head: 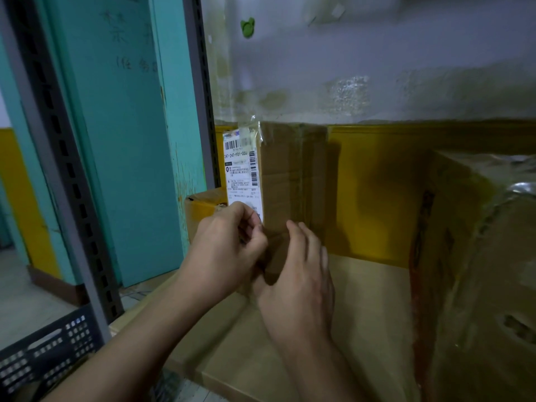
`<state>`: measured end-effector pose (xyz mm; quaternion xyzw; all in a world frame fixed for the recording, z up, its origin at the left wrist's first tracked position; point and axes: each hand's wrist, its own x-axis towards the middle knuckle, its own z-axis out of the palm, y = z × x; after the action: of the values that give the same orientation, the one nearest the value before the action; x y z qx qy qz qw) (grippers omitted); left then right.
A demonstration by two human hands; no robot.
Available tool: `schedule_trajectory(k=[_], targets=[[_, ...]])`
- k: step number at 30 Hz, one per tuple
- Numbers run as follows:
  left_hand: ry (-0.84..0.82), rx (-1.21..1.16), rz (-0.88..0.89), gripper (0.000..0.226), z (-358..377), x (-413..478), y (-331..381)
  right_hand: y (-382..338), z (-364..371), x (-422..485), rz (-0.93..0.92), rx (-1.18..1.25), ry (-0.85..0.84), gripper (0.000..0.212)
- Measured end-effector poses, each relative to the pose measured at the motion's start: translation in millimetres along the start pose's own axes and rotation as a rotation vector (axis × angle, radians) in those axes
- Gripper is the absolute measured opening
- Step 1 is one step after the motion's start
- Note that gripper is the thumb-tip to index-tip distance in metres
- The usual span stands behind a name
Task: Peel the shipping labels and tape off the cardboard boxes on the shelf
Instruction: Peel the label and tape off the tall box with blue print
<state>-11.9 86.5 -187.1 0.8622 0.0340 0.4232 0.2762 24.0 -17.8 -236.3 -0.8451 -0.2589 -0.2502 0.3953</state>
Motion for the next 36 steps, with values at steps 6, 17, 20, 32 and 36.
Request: schedule_trajectory(k=[6, 17, 20, 32, 36], targets=[[-0.042, -0.016, 0.013, 0.015, -2, 0, -2, 2, 11, 0, 0.011, -0.044, 0.140, 0.090], [-0.084, 0.026, 0.114, 0.016, -3, -5, -10, 6, 4, 2, 0.055, 0.086, -0.018, 0.117], [-0.108, 0.025, 0.121, 0.016, -4, -6, -11, 6, 3, 4, 0.080, 0.115, -0.044, 0.121], [-0.095, 0.011, 0.148, 0.013, -5, -8, -17, 8, 2, 3, 0.056, 0.119, -0.077, 0.114], [-0.103, -0.012, 0.159, 0.022, -7, -7, -21, 7, 2, 3, 0.061, 0.115, -0.072, 0.112]])
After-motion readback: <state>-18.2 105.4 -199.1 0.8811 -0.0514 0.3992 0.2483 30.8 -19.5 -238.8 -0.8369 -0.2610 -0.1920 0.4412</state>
